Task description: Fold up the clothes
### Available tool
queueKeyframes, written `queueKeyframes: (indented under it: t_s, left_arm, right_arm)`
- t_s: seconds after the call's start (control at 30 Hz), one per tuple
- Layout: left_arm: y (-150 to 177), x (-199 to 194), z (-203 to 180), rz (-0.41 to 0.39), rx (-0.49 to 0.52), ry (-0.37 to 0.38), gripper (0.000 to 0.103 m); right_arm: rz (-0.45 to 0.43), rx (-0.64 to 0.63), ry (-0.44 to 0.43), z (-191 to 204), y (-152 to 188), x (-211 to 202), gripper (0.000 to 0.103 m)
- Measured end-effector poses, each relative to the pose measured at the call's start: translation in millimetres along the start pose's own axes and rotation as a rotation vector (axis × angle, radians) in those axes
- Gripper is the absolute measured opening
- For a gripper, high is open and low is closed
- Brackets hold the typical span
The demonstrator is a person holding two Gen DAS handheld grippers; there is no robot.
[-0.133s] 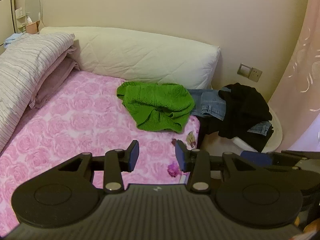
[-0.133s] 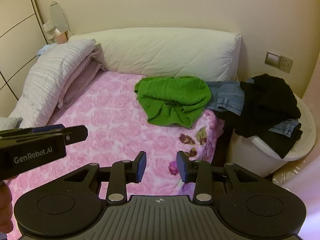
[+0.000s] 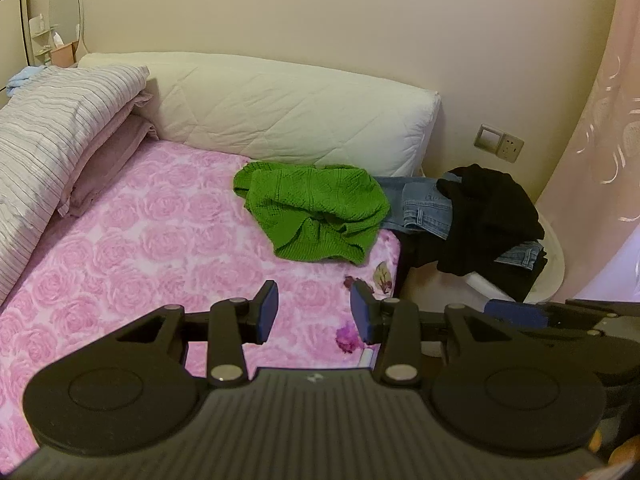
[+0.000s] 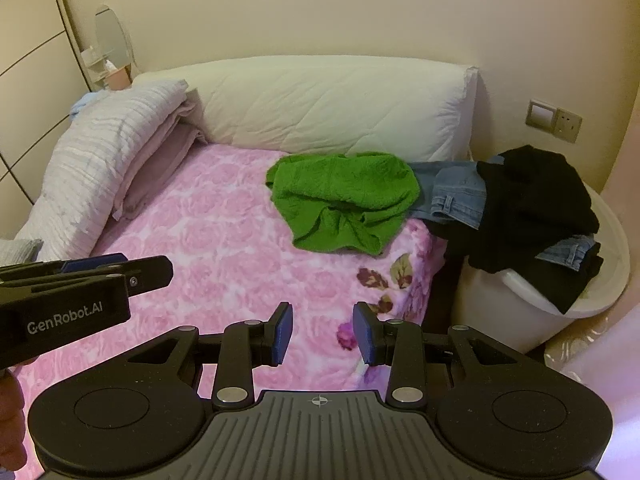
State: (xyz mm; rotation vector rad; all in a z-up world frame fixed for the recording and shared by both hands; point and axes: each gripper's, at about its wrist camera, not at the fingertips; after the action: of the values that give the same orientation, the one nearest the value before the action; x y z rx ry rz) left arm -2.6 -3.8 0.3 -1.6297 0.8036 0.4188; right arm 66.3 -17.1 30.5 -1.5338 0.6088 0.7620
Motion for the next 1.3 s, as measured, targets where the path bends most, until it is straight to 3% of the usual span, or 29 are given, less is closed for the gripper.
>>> queueKeyframes:
  t_s: [0.67,1.3]
  left_arm:
    - [5,3,31,0.043,-0.051,0.0,0.035]
    - [4,5,52,0.05,-0.07,0.021,0.036]
  right_arm:
    - [0.025,-0.013,-0.011,-7,-17,13,0.037]
    - [0.017,-0.013,0.023,15,-24,14,0.037]
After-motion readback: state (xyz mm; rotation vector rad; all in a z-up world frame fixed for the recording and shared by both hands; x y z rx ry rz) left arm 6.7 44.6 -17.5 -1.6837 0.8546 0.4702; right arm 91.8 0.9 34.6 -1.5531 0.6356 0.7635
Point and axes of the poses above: each gripper's, at about its wrist camera, not at the fingertips, and x roughly the way its jaws point, z to its left, y to its underside, and after that the axes turned 13 degrees about y, right-handed
